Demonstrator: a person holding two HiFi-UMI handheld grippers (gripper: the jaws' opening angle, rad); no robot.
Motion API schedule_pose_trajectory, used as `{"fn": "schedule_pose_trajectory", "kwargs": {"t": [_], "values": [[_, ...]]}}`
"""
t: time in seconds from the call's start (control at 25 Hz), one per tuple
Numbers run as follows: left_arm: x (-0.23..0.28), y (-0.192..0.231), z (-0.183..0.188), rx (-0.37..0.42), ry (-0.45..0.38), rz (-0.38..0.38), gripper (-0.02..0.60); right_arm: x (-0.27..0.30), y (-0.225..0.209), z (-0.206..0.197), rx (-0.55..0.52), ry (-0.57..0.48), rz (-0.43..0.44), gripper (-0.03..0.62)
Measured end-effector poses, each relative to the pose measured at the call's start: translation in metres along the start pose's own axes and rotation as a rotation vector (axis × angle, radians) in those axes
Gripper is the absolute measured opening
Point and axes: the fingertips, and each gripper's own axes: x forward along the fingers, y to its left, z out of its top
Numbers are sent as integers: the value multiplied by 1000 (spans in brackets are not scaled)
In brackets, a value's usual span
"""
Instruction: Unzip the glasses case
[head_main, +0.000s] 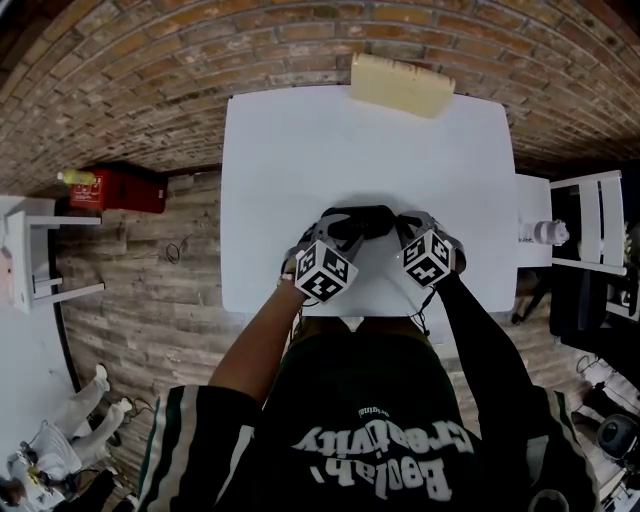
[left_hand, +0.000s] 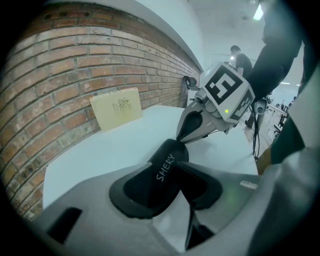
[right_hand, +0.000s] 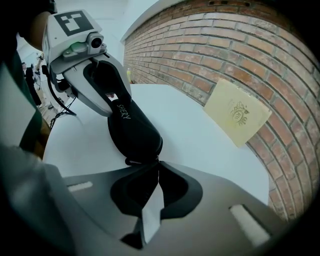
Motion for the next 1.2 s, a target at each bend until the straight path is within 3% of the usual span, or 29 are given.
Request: {"fn": "schedule_pose_trajectory", "kwargs": {"t": [0.4,0.56,0.72,0.84,0.92,1.08,1.2], "values": [[0,0,1,1,4,1,153,8,-10,10,-75,-3,37,21],[0,0,2,-20,-18,28,153,6,-7,7,-57,-9,52,15],[-5,-3,2,9,-37,91,177,-2,-1,2,37,-7,52,15],[-17,-7,-1,-16,-59,135,183,-10,6,-14,260,5,54,15],[-21,-16,-2,-67,-81,112,179,-17,14,-24,384,8,62,15],[-19,-33,-13,-92,-62,37,175,-30,43,-21,394,-2,96,15],[-23,-29,-21,-116,-55,37,171,-36,67,-9,368,-17,129,15]]}}
